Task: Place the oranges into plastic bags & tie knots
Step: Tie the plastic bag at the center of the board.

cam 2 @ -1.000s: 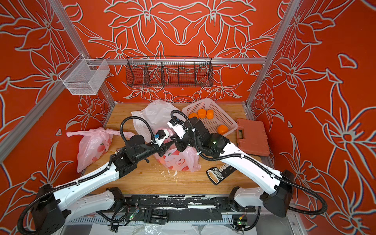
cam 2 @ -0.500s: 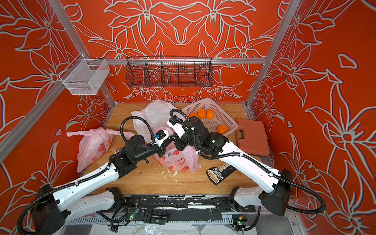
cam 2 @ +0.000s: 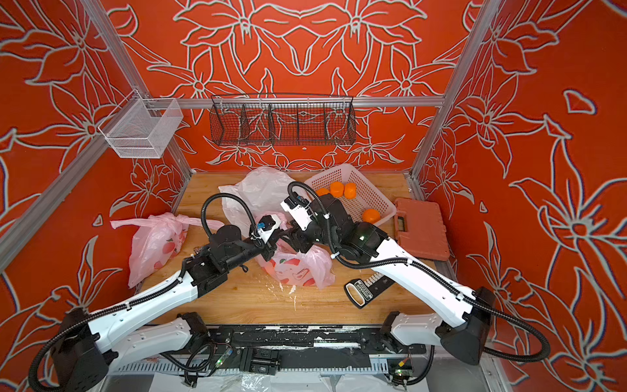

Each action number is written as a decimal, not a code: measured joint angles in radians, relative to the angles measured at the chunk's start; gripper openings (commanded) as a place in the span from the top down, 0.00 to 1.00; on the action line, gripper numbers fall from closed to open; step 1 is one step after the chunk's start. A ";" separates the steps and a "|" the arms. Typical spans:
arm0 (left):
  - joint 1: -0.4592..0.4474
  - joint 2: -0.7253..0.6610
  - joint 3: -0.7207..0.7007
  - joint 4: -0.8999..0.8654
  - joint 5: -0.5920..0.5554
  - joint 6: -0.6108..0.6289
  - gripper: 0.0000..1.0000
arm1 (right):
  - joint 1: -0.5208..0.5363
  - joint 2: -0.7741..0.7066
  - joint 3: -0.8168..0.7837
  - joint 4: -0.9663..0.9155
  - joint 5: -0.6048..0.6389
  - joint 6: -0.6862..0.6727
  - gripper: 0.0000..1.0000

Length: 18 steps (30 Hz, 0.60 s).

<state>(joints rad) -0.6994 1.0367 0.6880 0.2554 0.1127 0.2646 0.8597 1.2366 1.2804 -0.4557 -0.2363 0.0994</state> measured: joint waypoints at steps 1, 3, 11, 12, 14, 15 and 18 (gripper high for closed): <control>0.000 0.000 0.000 0.000 -0.001 0.000 1.00 | 0.000 -0.014 0.000 -0.008 0.000 0.005 0.42; 0.000 0.000 0.000 0.000 -0.003 0.000 1.00 | 0.000 -0.040 0.000 -0.025 0.001 0.013 0.41; 0.000 0.000 0.000 0.000 -0.004 0.000 1.00 | 0.000 -0.122 -0.016 -0.091 -0.007 0.037 0.45; 0.000 0.000 0.000 0.000 -0.004 0.000 1.00 | 0.000 -0.122 -0.016 -0.097 -0.011 0.040 0.47; 0.000 0.000 0.000 -0.001 -0.004 0.000 1.00 | 0.000 -0.121 -0.016 -0.110 -0.017 0.043 0.48; 0.000 0.000 0.000 -0.001 -0.004 0.000 1.00 | 0.000 -0.120 -0.016 -0.118 -0.021 0.045 0.47; 0.000 0.000 0.000 -0.003 -0.004 0.000 1.00 | 0.000 -0.111 -0.016 -0.129 -0.043 0.053 0.45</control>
<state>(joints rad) -0.6994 1.0367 0.6880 0.2520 0.1085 0.2642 0.8597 1.1255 1.2648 -0.5842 -0.2790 0.1520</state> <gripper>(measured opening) 0.047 0.546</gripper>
